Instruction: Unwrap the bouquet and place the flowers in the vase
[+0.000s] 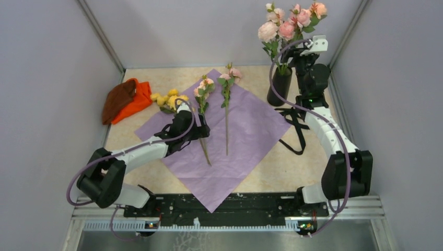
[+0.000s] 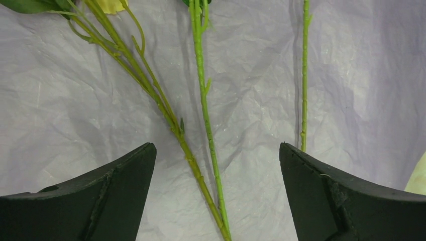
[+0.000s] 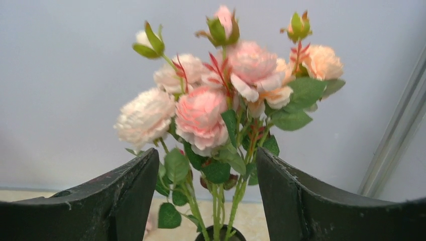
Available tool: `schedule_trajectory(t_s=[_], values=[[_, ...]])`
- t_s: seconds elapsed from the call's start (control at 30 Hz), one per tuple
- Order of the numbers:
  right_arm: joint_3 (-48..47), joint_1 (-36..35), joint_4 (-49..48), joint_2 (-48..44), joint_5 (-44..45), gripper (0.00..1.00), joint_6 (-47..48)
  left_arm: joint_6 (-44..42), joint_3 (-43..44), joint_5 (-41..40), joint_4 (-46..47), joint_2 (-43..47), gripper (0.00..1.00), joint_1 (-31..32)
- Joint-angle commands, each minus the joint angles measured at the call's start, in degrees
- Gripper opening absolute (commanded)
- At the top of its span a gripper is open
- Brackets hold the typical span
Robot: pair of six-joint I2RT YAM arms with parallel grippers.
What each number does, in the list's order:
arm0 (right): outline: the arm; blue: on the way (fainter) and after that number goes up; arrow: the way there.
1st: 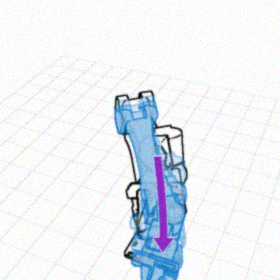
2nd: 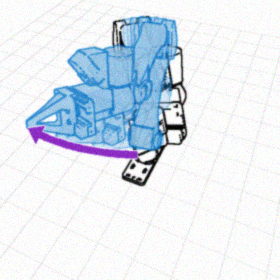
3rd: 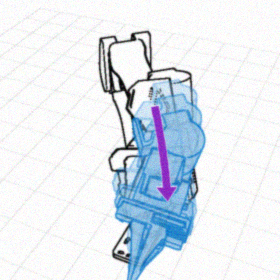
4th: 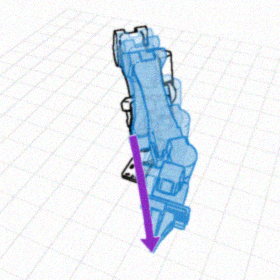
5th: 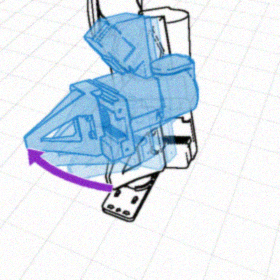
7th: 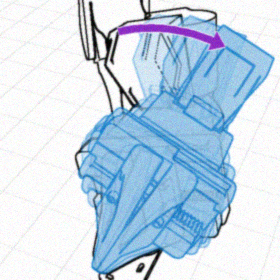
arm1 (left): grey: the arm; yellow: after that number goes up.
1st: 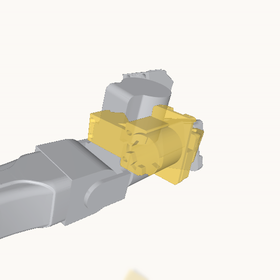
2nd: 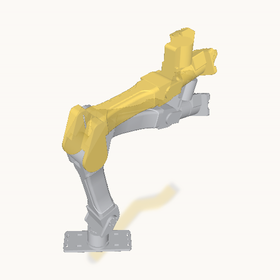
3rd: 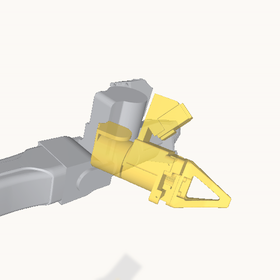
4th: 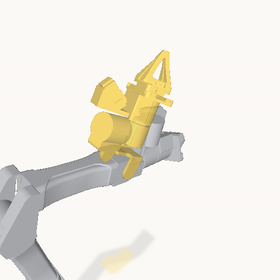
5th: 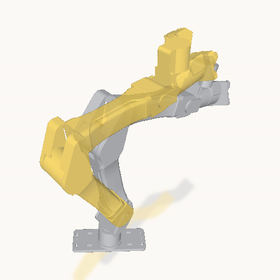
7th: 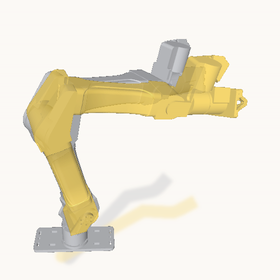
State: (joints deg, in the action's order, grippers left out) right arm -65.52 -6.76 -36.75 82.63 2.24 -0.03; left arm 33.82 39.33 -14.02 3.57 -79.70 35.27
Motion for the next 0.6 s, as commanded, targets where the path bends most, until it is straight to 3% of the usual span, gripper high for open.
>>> schedule_trajectory(t_s=[0.0, 0.23, 0.4, 0.5, 0.57], values=[[-0.3, -0.7, -2.1, -7.4, -4.7, 0.70, -2.2, -0.3, 3.9, -2.1, -2.8, -2.8, 0.99, 0.2], [0.1, -1.7, -0.9, -10.3, -6.5, 0.70, -2.2, -0.1, 9.6, -4.0, -4.0, -8.5, 0.99, 0.2], [5.6, -3.8, -3.2, -13.8, -7.5, 0.69, -4.8, -3.8, 20.1, -9.4, -9.7, -16.8, 0.99, 0.1], [9.4, -6.6, -4.3, -15.5, -7.4, 0.64, -5.8, -5.1, 28.7, -14.6, -15.8, -23.2, 0.96, 0.0], [11.4, -8.5, -4.4, -16.5, -6.7, 0.54, -5.8, -5.1, 32.5, -14.9, -18.4, -25.9, 0.89, -0.4]])
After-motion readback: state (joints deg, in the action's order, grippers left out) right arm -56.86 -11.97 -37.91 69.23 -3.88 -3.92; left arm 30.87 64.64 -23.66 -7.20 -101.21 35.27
